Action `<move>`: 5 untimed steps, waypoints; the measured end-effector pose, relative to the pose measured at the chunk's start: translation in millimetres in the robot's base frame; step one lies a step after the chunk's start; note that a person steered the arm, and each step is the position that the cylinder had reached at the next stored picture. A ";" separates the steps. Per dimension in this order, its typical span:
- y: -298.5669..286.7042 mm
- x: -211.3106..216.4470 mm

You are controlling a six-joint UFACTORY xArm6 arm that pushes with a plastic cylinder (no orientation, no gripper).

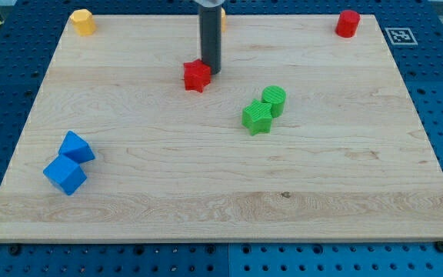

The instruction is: Push the red star vertically to the top of the triangle

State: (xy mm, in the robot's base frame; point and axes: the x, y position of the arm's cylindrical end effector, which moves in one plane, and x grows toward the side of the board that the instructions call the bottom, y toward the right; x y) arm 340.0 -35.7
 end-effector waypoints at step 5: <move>-14.7 69.8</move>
State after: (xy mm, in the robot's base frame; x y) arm 409.8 -50.4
